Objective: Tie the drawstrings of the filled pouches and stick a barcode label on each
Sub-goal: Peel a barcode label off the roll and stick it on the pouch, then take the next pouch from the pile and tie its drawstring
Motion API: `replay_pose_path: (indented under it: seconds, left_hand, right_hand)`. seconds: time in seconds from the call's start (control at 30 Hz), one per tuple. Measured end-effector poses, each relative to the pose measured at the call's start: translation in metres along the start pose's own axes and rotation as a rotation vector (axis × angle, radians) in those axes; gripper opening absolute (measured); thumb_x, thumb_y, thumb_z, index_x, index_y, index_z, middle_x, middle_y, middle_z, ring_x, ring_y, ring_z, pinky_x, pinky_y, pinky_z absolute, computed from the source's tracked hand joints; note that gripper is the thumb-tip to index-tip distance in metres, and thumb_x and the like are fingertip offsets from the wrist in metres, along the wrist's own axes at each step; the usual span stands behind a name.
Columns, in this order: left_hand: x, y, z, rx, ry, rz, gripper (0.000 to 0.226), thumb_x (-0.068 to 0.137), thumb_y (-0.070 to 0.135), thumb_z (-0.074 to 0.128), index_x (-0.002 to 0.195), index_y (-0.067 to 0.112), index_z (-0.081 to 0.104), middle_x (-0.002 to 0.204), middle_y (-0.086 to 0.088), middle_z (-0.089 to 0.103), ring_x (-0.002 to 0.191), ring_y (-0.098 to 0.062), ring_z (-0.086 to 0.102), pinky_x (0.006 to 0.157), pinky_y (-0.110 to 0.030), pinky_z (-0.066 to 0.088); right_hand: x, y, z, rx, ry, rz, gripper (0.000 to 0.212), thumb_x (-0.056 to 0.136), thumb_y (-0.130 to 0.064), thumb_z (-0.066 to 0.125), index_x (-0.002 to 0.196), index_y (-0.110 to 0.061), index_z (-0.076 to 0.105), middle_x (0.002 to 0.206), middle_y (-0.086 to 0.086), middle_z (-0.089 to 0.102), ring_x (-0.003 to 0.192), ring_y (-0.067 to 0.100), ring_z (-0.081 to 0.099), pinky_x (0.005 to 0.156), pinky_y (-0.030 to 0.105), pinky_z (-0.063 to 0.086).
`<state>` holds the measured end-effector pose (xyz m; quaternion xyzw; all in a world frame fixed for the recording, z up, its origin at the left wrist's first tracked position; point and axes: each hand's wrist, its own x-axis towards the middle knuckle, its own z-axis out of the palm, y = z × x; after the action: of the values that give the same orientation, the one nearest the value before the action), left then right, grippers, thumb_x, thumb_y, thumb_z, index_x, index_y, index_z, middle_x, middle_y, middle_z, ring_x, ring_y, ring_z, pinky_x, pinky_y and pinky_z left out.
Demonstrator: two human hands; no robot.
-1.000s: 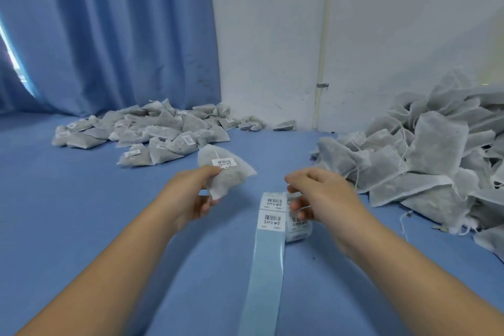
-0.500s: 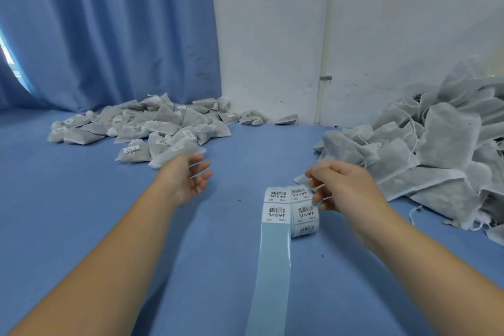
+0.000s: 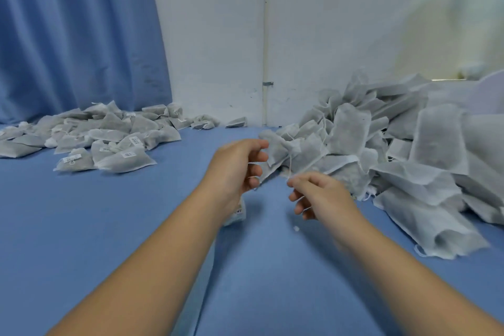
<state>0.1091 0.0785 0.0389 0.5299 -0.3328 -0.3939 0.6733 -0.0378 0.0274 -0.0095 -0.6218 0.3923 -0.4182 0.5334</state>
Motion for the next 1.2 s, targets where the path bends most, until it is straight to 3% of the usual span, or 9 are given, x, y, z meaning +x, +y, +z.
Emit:
replay_pose_path:
  seconds: [0.27,0.5,0.67,0.77,0.9,0.97,1.03,1.1,1.2]
  left_hand:
    - [-0.013,-0.061,0.073,0.171,-0.158,-0.048,0.011,0.090,0.018,0.060,0.084,0.018,0.069,0.055,0.011,0.061,0.043,-0.007,0.047,0.044,-0.020,0.036]
    - [-0.014,-0.101,0.082,0.346,-0.223,-0.049,0.020,0.094,0.017,0.052,0.088,0.018,0.072,0.062,0.011,0.063,0.045,-0.009,0.049,0.045,-0.020,0.039]
    - [-0.005,-0.102,0.076,0.301,-0.227,-0.077,0.019,0.095,0.015,0.052,0.091,0.014,0.071,0.065,0.005,0.063,0.041,-0.012,0.047,0.042,-0.022,0.040]
    - [-0.003,-0.104,0.076,0.306,-0.241,-0.083,0.020,0.096,0.013,0.050,0.093,0.014,0.070,0.069,0.003,0.063,0.043,-0.011,0.048,0.043,-0.024,0.042]
    - [-0.004,-0.105,0.076,0.318,-0.260,-0.085,0.020,0.096,0.012,0.049,0.094,0.015,0.069,0.071,0.003,0.064,0.045,-0.010,0.050,0.044,-0.024,0.044]
    - [-0.003,-0.104,0.075,0.316,-0.263,-0.083,0.021,0.096,0.012,0.049,0.094,0.014,0.069,0.074,0.001,0.063,0.045,-0.011,0.051,0.043,-0.023,0.044]
    - [-0.002,-0.103,0.074,0.307,-0.258,-0.084,0.021,0.096,0.011,0.049,0.095,0.014,0.069,0.076,0.000,0.063,0.044,-0.011,0.051,0.043,-0.023,0.044]
    - [-0.001,-0.102,0.073,0.293,-0.251,-0.082,0.020,0.095,0.011,0.049,0.095,0.014,0.069,0.077,0.000,0.063,0.044,-0.011,0.051,0.043,-0.024,0.044]
    - [0.001,-0.102,0.072,0.273,-0.235,-0.076,0.019,0.093,0.010,0.050,0.095,0.015,0.068,0.076,0.001,0.063,0.046,-0.011,0.051,0.044,-0.023,0.045]
  right_hand:
    - [-0.028,0.036,-0.074,-0.106,0.156,-0.003,0.017,0.090,-0.010,0.058,0.078,-0.016,0.069,0.056,-0.007,0.061,0.044,0.008,0.051,0.045,0.017,0.040]
    - [-0.027,0.045,-0.098,-0.359,0.224,-0.193,0.021,0.091,-0.014,0.059,0.081,-0.031,0.065,0.056,-0.018,0.054,0.051,0.000,0.046,0.054,0.015,0.037]
    - [-0.026,0.031,-0.106,-0.455,0.509,-0.421,0.021,0.085,-0.008,0.064,0.085,-0.029,0.064,0.088,-0.008,0.057,0.075,0.001,0.052,0.070,0.014,0.038]
    - [-0.023,0.017,-0.121,-0.686,0.756,-0.538,0.033,0.076,-0.018,0.076,0.107,-0.020,0.064,0.107,-0.004,0.046,0.101,0.017,0.046,0.087,0.023,0.033]
    - [-0.005,0.007,-0.141,-1.084,0.695,-0.208,0.085,0.069,-0.045,0.078,0.141,-0.025,0.038,0.141,0.005,0.035,0.128,0.028,0.033,0.102,0.048,0.032]
    - [0.004,0.010,-0.148,-1.174,0.596,-0.064,0.080,0.074,-0.040,0.073,0.143,-0.026,0.034,0.143,0.005,0.035,0.128,0.031,0.039,0.098,0.046,0.035]
    - [0.011,0.014,-0.154,-1.139,0.556,-0.049,0.056,0.082,-0.027,0.065,0.135,-0.022,0.046,0.136,0.007,0.045,0.115,0.034,0.051,0.082,0.040,0.041]
    - [0.015,0.015,-0.157,-1.070,0.589,-0.106,0.041,0.085,-0.016,0.057,0.126,-0.020,0.056,0.127,0.008,0.054,0.104,0.034,0.056,0.070,0.035,0.039]
    - [0.020,0.007,-0.157,-0.936,0.657,-0.286,0.042,0.082,-0.003,0.053,0.121,-0.017,0.063,0.119,0.008,0.062,0.102,0.031,0.057,0.072,0.032,0.038]
